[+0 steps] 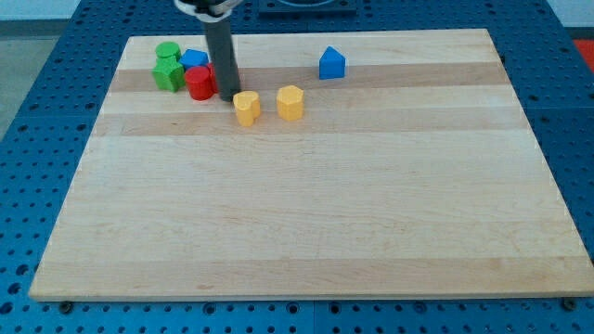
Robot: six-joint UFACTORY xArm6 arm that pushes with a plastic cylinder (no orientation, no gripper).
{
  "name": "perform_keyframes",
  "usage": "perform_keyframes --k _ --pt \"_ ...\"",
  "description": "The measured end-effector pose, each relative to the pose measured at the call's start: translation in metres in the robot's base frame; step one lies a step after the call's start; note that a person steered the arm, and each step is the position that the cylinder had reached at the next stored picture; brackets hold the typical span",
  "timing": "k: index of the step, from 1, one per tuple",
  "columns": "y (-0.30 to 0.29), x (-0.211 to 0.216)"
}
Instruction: Push the green circle along with green star slightly down
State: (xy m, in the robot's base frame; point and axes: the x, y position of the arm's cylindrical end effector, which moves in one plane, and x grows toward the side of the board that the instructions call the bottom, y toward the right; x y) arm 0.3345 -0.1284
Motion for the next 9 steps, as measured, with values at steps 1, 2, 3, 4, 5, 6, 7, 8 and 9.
perform_keyframes --k 1,2,3,4,5,6,7,8,9 --pt "-0.031 0.023" --pt "-0.081 0.027" --pt "-0.135 0.015" --pt "-0.175 -0.007" --pt "-0.176 -0.041" --pt "-0.170 -0.094" --pt "-0.146 -0.129" --pt "-0.102 -0.142" --pt "-0.080 -0.139"
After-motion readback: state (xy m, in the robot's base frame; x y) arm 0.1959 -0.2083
